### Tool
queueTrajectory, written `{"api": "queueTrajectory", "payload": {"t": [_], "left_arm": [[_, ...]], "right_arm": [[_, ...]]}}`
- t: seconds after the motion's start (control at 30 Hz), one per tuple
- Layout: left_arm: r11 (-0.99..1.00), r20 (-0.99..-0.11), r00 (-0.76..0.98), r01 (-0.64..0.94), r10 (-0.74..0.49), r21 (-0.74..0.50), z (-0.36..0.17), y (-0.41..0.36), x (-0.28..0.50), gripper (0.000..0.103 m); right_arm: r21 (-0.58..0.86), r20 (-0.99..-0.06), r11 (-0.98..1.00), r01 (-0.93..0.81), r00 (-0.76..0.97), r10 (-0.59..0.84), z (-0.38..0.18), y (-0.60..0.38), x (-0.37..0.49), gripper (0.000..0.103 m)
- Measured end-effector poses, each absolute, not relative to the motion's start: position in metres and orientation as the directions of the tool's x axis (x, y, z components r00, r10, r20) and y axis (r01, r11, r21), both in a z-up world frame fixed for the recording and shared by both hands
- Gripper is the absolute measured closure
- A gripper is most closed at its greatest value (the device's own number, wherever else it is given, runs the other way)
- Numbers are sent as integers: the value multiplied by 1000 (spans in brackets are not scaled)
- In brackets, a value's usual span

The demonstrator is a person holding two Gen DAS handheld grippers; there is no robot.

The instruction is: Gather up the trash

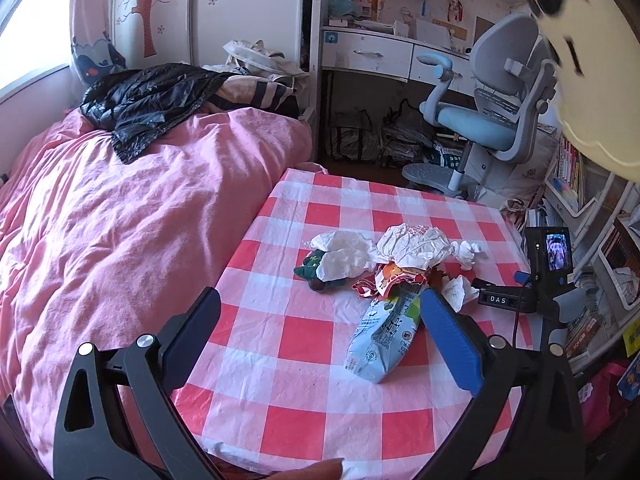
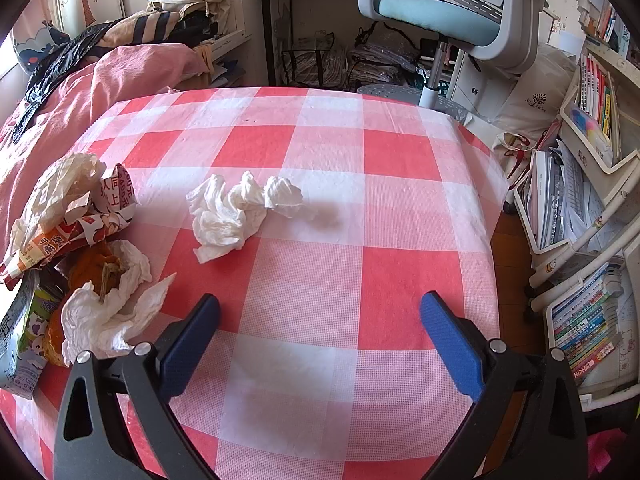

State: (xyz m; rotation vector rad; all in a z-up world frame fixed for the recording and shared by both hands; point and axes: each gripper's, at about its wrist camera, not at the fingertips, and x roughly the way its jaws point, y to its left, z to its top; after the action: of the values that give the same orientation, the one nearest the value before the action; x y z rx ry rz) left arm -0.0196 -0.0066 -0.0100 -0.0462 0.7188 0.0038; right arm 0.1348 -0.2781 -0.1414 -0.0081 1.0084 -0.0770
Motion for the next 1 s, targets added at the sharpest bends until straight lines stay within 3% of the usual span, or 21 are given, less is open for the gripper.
{"api": "queueTrajectory", "payload": {"t": [0.43,1.0], "left_arm": [[1000,-665,747,15,-1,15,-15,-36,-16,6],[979,-674,732,48,99,196,-28,-80,7,6]], "right_arm": [[-42,-845,997,61,530,-68,-141,-278,135,7],[-42,-845,997,61,531,-68,-142,-278,135,7]]}}
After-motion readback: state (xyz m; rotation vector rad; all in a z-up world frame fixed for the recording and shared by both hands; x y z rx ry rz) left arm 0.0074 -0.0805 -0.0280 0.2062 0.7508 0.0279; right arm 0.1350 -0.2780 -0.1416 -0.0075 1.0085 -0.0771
